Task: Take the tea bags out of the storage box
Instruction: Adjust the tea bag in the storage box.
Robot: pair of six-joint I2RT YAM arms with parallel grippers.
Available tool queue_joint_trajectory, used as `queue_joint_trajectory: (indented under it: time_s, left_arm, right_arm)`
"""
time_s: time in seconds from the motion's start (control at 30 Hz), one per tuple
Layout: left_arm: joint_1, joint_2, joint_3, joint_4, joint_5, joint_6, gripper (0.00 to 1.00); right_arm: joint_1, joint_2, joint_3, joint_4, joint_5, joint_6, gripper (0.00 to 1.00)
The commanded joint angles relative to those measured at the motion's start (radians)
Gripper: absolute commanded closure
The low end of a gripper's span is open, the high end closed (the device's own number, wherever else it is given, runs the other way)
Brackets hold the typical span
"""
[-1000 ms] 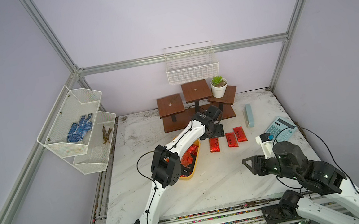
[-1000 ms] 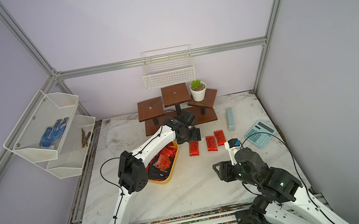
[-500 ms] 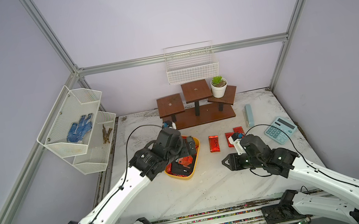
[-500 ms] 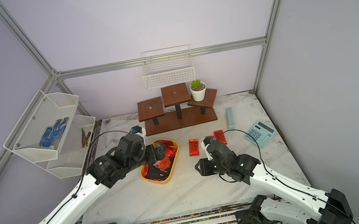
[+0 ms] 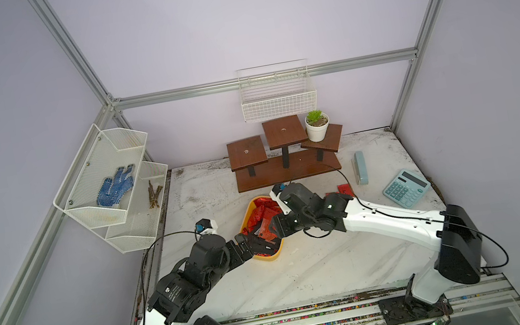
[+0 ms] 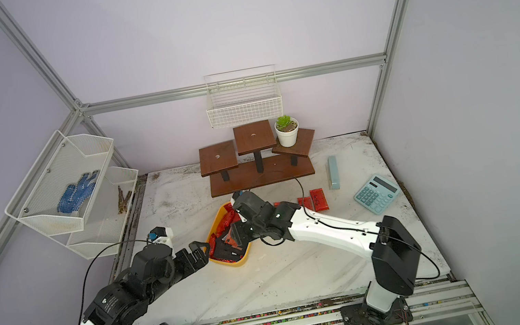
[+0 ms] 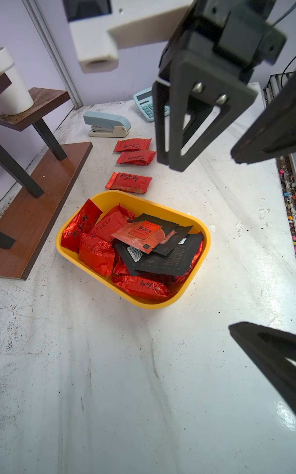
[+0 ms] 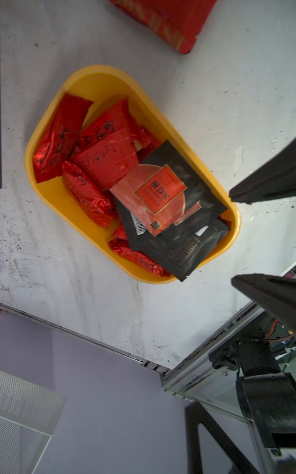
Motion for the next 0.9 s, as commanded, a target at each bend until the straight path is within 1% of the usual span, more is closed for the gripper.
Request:
queue_joint_trajectory:
  time_s: [0.0, 0.17, 0.3, 0.47, 0.67, 0.87]
  left_arm:
    - [0.009, -0.043, 0.005, -0.018, 0.003, -0.017, 0.00]
    - [0.012, -0.111, -0.016, -0.051, 0.005, -0.034, 0.00]
    - [0.012, -0.149, -0.039, -0.069, 0.000, -0.045, 0.00]
    - [0.011, -0.169, -0.044, -0.074, 0.005, -0.045, 0.00]
    - [0.011, -0.166, -0.036, -0.075, 0.022, -0.037, 0.00]
    - [0.012, -0.173, -0.050, -0.070, 0.033, -0.044, 0.00]
  right_arm:
    - [0.012, 0.125, 0.123, -0.110, 0.054, -0.073, 0.44]
    - [0.039, 0.304, 0.297, -0.232, 0.180, -0.088, 0.38]
    - [0.055, 0.373, 0.349, -0.243, 0.215, -0.054, 0.36]
    - [0.092, 0.421, 0.391, -0.245, 0.293, -0.027, 0.36]
    - [0.108, 0.442, 0.411, -0.245, 0.370, -0.002, 0.36]
    - [0.113, 0.471, 0.433, -0.249, 0.398, 0.002, 0.36]
